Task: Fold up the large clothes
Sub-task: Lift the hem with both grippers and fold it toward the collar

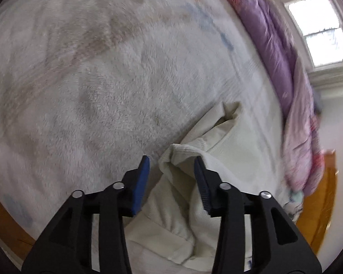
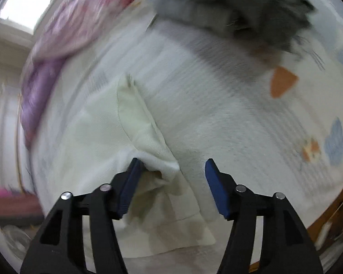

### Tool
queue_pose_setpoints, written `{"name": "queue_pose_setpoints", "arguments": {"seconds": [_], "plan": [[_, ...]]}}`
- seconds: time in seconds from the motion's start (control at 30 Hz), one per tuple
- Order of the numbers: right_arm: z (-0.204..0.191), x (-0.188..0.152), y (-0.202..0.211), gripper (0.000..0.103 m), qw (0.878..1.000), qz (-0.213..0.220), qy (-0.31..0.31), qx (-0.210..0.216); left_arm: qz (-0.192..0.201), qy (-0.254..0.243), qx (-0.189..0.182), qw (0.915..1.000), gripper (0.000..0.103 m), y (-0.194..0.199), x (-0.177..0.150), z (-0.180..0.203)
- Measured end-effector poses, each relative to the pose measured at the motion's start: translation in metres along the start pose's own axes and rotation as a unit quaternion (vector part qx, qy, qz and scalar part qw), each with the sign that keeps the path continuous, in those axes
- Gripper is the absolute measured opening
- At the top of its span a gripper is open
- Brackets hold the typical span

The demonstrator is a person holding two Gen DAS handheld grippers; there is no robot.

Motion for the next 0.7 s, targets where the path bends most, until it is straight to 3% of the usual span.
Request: {"name": "queue_pose_setpoints", "arguments": {"seconds": [0.1,0.2,0.3,0.37,0.4,0.47,0.5,0.53,0.57,0.7], "plan": [[0.001,-0.002,-0.002,0.066,0.995,-0.014,-0.074,0.058,0.003,0.02,-0.03,0.9993,0.048,0.002,-0.001,0.005],[-0.002,-0.005,-0.025,0.068,0.988,-0.049,-0.127,0.07,0.001,0.038,-0.05,0.998,0.052,-0.012,0.001,0.014],[-0.009,-0.004,-0.044,0.068,0.978,-0.063,-0.174,0.1,-0.018,0.058,-0.05,0.9969,0.072,-0.031,0.001,0.019],[-0.012,-0.005,-0.053,0.068,0.977,-0.069,-0.182,0.091,-0.033,0.055,-0.042,0.997,0.071,-0.044,-0.001,0.023],[-0.016,-0.004,-0.057,0.067,0.977,-0.072,-0.18,0.092,-0.041,0.045,-0.034,0.9976,0.069,-0.052,-0.003,0.026],[-0.019,0.0,-0.06,0.051,0.981,-0.069,-0.162,0.081,-0.061,0.028,-0.026,0.9974,0.058,-0.063,-0.007,0.031],[-0.021,0.001,-0.061,0.044,0.982,-0.074,-0.155,0.083,-0.072,0.018,-0.023,0.997,0.039,-0.068,-0.009,0.033],[-0.022,0.002,-0.06,0.028,0.981,-0.077,-0.148,0.095,-0.084,0.003,-0.013,0.9964,0.015,-0.071,-0.011,0.034],[-0.022,0.003,-0.059,0.019,0.983,-0.08,-0.138,0.095,-0.09,-0.013,-0.011,0.9958,0.003,-0.073,-0.012,0.037],[-0.03,0.007,-0.038,0.013,0.985,-0.087,-0.094,0.116,-0.099,-0.042,0.001,0.9942,0.004,-0.056,-0.013,0.048]]}}
Point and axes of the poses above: each gripper's, at about its wrist camera, not at the fingertips, and y roughly against the way its jaws point, z to its right, x to its top, the point moved 8 cm from there along -y, roughly the way its jaws point, and after that the axes turned 6 degrees about -x, right-handed, at the moved point
